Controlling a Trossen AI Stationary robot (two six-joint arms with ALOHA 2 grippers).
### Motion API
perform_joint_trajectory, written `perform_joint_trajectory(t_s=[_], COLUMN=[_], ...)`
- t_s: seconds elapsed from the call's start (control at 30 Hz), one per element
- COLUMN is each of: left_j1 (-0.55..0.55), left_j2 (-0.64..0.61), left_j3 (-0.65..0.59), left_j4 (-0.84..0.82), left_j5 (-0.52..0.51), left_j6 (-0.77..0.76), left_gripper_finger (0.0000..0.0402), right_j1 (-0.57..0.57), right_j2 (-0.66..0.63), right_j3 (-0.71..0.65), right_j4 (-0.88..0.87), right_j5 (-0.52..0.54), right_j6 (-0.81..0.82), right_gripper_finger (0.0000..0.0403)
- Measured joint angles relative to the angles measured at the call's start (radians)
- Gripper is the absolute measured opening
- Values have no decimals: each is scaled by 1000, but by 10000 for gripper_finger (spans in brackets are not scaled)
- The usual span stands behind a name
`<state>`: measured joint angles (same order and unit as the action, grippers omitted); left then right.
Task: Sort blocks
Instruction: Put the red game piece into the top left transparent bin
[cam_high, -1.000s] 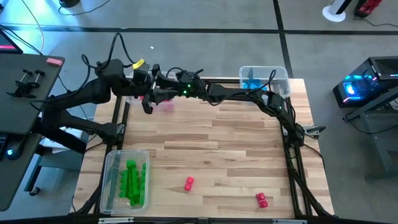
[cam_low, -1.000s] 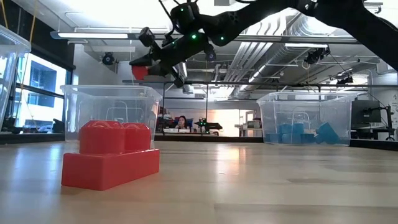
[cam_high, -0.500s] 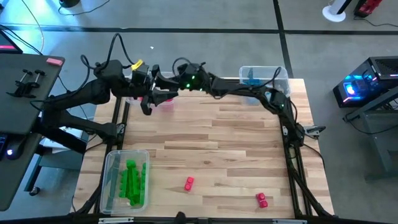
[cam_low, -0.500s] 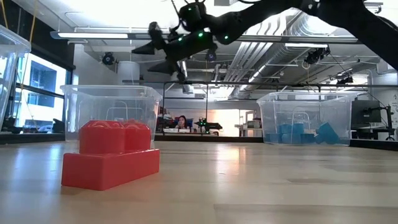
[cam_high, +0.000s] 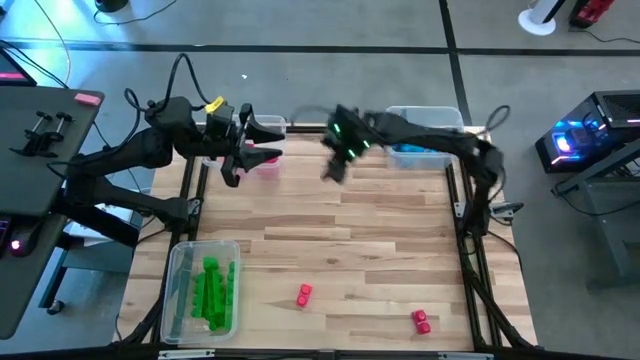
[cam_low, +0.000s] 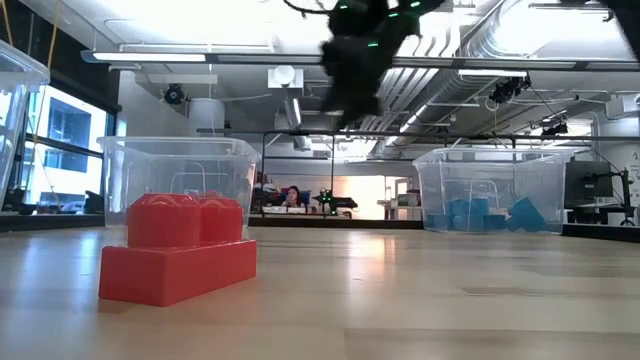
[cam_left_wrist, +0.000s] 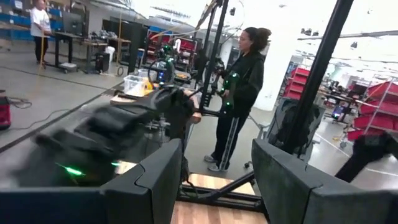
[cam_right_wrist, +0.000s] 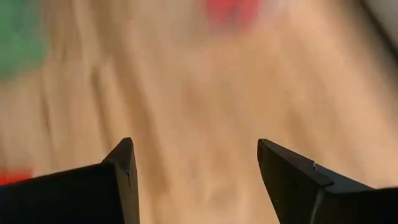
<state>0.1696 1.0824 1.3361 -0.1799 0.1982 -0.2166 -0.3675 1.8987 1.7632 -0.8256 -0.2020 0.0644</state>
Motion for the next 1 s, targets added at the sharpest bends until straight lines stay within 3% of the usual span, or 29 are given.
perform_joint_trajectory(t_s=[0.13, 0.3, 0.4, 0.5, 0.67, 0.9, 1.0], left_j1=[0, -1, -1, -1, -1, 1, 2], left_j2=[13, 46, 92, 153, 248, 303, 300], left_j3=[0, 0, 1, 0, 0, 0, 0], left_j4=[-10, -4, 14, 31, 64, 81, 82], left_j5=[0, 1, 1, 6, 82, 133, 132], left_j6=[9, -8, -15, -16, -17, -17, -17], left_gripper_finger=[184, 184, 184, 184, 184, 184, 184], right_j1=[93, 308, 485, 676, 933, 1064, 1099], right_j2=[-219, -556, -728, -807, -726, -461, -371], right_j3=[-335, -737, -863, -909, -884, -787, -745], right_j4=[27, 175, 221, 183, 82, 10, 0], right_j5=[1, 48, 112, 226, 241, -19, -70], right_j6=[95, 481, 813, 1134, 1457, 1695, 1782], right_gripper_finger=[209, 209, 209, 209, 208, 208, 208])
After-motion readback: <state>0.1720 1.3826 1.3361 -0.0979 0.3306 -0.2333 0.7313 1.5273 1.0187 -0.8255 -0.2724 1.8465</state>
